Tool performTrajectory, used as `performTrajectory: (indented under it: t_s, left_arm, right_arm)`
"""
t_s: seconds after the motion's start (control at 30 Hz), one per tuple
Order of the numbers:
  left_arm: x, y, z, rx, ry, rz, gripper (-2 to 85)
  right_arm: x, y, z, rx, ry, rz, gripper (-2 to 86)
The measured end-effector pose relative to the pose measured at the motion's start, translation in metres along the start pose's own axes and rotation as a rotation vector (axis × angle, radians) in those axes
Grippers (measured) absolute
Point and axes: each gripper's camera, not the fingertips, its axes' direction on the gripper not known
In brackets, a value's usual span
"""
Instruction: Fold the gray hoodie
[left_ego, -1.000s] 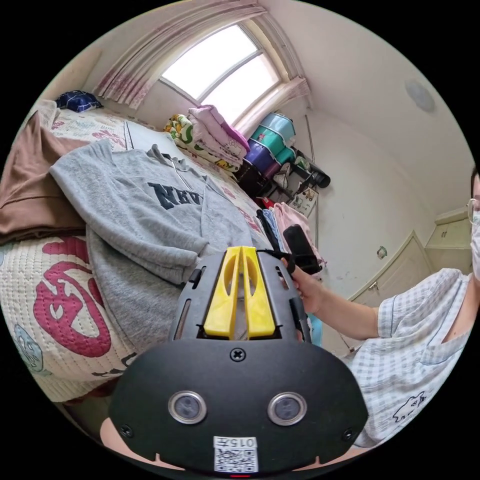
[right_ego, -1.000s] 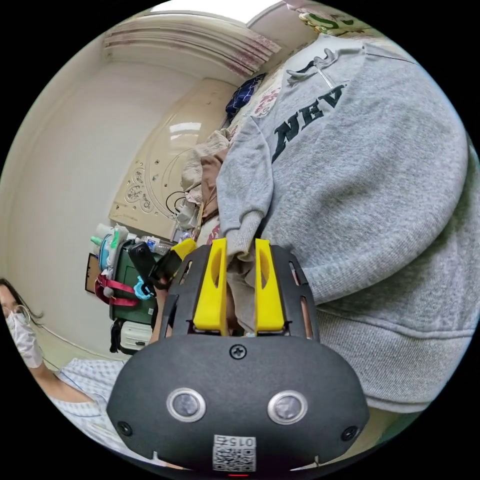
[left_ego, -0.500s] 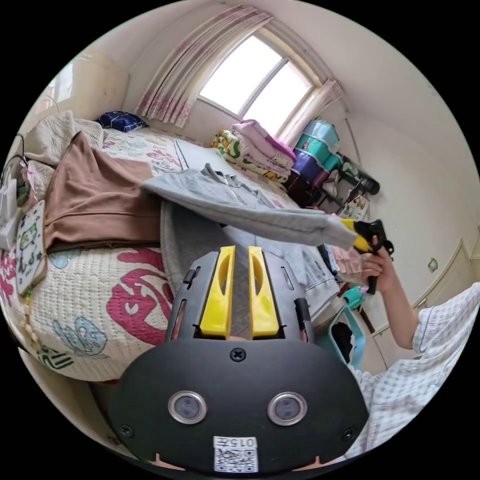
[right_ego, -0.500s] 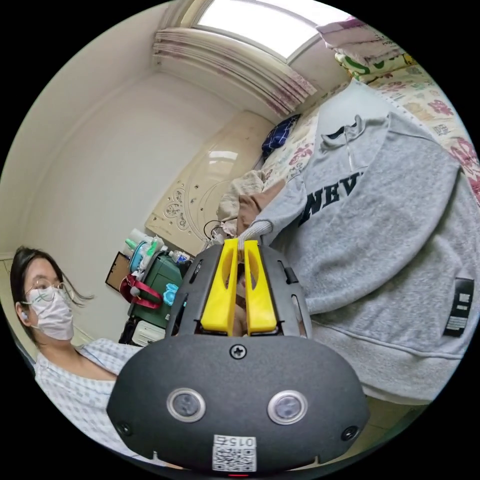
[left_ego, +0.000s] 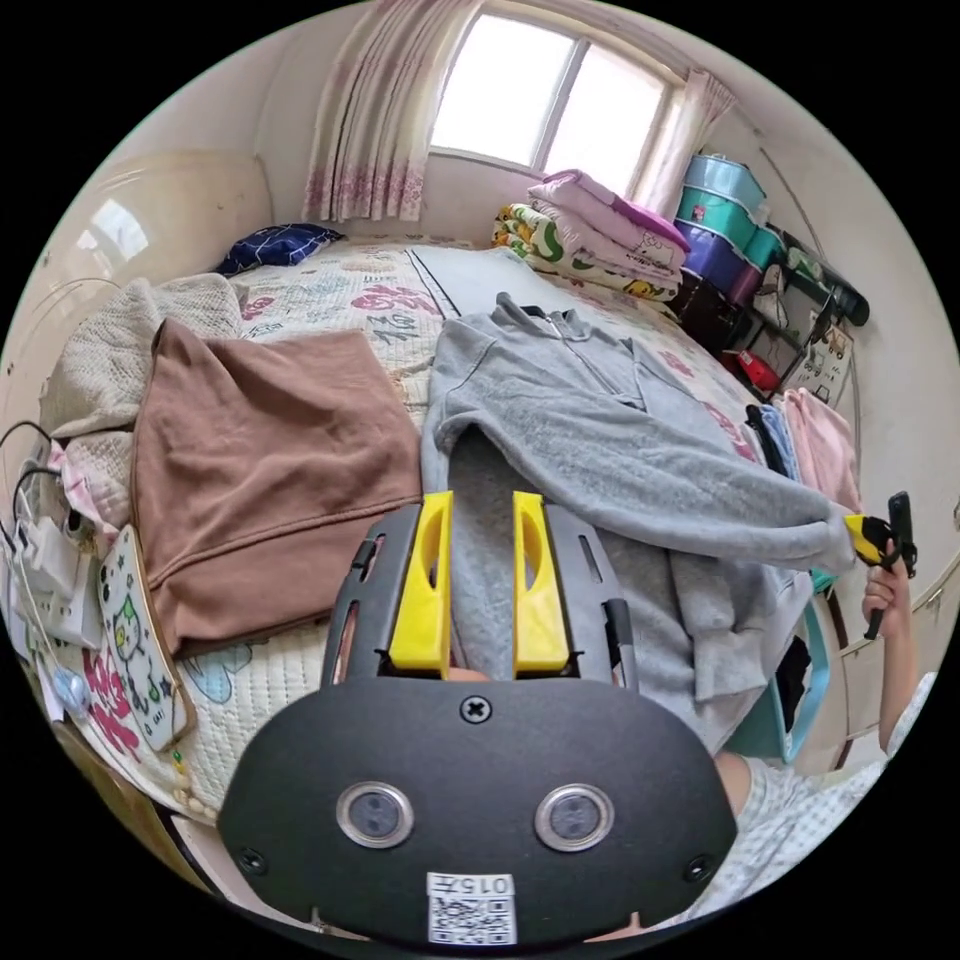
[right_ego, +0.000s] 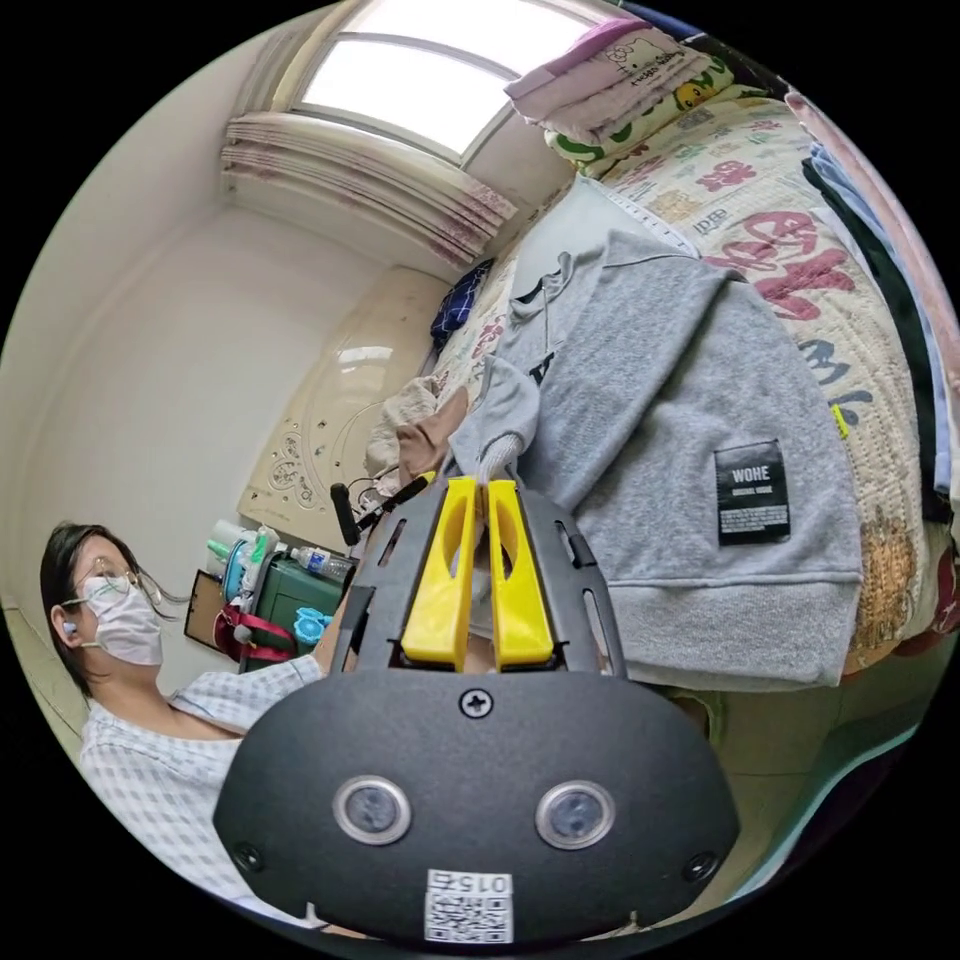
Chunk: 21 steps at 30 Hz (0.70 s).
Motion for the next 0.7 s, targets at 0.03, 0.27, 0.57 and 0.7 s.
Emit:
performTrajectory:
  t_s: [0.03,0.27,0.57,0.7]
  left_arm:
    - [0.007,-0.005,0.011,-0.012,-0.024,0.024,9.2]
    - [0.04,-0.026,0.048,-0.032,-0.146,0.118,8.4]
    - [0.07,-0.046,0.085,-0.044,-0.282,0.127,7.0]
    - [0.076,-0.053,0.093,-0.049,-0.294,0.121,7.0]
  right_arm:
    - [0.003,0.0,0.006,-0.009,0.022,0.007,0.6]
    - [0.023,0.003,0.045,-0.047,0.05,0.059,0.6]
    - [0.047,0.011,0.08,-0.087,0.263,0.143,0.5]
    - [0.027,-0.017,0.107,-0.052,0.335,0.045,0.6]
